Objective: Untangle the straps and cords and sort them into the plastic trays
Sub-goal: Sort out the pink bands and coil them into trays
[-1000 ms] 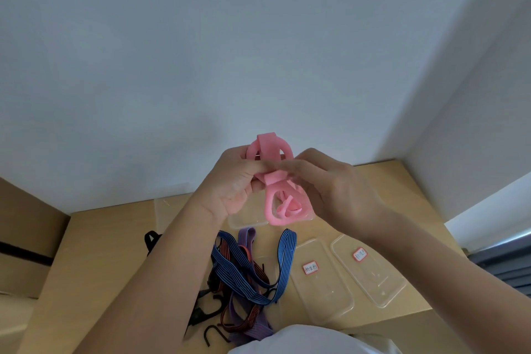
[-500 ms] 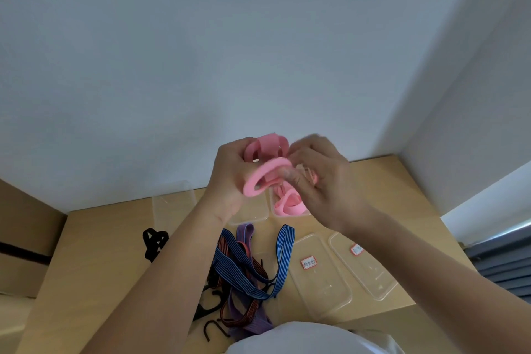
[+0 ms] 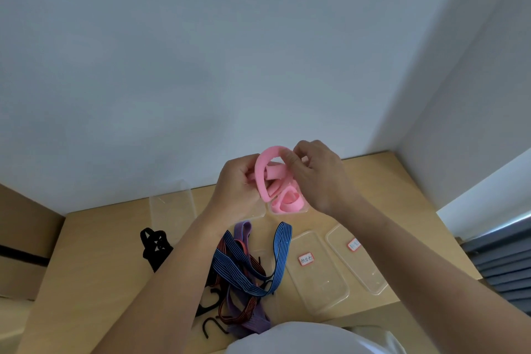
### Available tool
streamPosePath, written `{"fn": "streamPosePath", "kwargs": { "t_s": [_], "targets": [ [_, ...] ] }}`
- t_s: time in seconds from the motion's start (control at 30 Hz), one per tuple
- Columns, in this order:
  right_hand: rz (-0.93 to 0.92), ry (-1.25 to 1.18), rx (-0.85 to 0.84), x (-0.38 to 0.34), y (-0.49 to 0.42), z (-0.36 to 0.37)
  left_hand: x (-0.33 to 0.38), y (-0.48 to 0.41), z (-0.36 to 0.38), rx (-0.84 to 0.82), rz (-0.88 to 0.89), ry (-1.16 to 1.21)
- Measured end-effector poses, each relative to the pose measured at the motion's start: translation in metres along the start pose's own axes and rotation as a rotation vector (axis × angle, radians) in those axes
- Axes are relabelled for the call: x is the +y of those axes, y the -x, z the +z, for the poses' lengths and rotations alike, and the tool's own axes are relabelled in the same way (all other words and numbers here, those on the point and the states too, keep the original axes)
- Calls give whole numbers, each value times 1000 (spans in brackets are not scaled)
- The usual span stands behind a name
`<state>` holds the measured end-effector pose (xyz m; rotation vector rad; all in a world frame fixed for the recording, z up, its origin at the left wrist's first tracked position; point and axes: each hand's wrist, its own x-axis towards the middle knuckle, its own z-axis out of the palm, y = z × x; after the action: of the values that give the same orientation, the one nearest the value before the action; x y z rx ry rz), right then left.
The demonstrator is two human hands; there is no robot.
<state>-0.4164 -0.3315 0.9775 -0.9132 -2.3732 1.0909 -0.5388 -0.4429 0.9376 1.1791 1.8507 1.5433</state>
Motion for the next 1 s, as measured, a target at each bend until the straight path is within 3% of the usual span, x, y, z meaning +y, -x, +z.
{"fn": "streamPosePath", "kwargs": {
  "t_s": [0.23,0.57,0.63,0.77,0.83,0.9,1.0],
  "targets": [
    [230,-309,-183,15,-9,-13,2,2,13,78,36,32],
    [423,-832,-446,39,-11,-32,14,3,20,44,-59,176],
    [411,-766,-410,38,-10,-30,14,1,21,47,-108,214],
    [136,-440,-63,36,-5,-26,17,-1,25,98,-223,350],
    [-22,-410,-105,28,1,-27,19,-2,25,112,-246,391],
    [-188,-182,-199,21,5,-24,20,-3,23,89,-222,352],
    [-290,-25,-138,18,0,-17,21,-4,18,83,-233,326]
  ]
}}
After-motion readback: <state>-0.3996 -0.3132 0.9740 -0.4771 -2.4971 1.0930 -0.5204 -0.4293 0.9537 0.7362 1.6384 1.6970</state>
